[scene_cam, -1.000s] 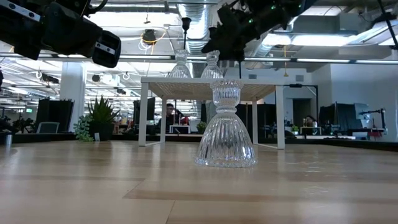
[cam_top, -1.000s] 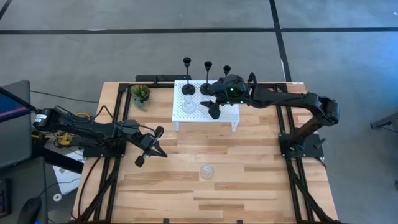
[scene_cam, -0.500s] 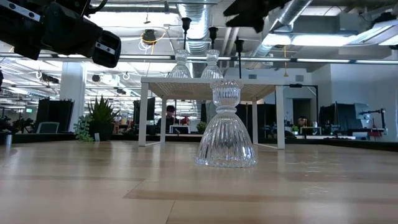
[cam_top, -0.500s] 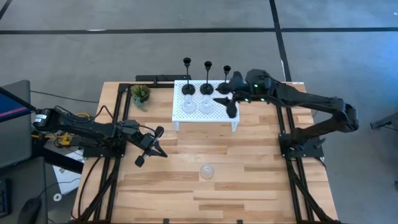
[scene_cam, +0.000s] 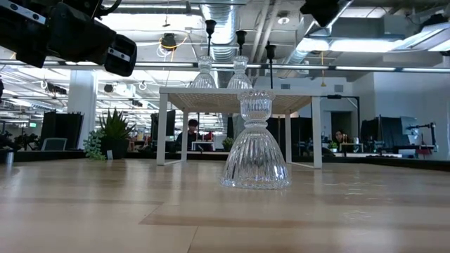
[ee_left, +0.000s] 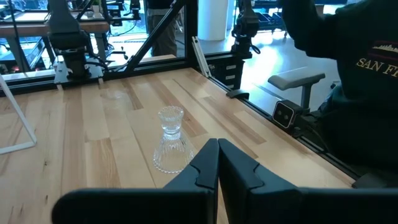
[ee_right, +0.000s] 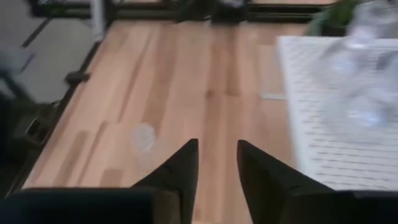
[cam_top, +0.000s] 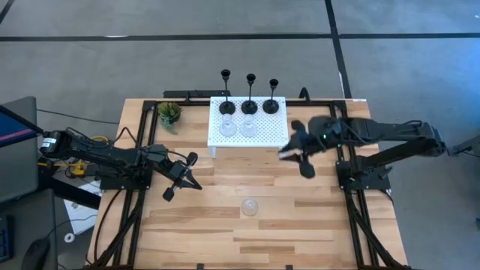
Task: Pick & Place candle stick holders
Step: Put the transparent candle holder on the shelf
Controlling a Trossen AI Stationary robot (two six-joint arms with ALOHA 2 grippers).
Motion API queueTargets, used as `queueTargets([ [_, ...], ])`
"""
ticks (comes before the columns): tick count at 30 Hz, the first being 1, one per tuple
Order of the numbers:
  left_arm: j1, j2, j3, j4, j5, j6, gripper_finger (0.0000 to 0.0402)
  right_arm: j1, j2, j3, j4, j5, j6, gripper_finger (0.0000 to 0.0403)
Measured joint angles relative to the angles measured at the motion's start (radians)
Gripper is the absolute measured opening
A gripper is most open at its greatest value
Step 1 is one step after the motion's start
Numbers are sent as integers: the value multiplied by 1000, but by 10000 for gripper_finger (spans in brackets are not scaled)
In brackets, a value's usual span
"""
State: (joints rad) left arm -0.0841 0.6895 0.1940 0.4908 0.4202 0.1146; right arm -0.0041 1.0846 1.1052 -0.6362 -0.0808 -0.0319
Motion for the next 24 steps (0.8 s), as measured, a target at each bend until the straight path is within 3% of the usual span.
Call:
queueTargets([
  [7, 0, 0, 0, 2, 0, 0, 8, 127, -6, -174, 157, 1, 1, 62],
  [15, 0, 0, 0, 3, 0, 0, 8, 168, -10, -359, 355, 58, 7, 7],
  [24, 0, 0, 0, 4, 0, 0, 8, 168, -19, -567, 648, 56, -5, 3],
])
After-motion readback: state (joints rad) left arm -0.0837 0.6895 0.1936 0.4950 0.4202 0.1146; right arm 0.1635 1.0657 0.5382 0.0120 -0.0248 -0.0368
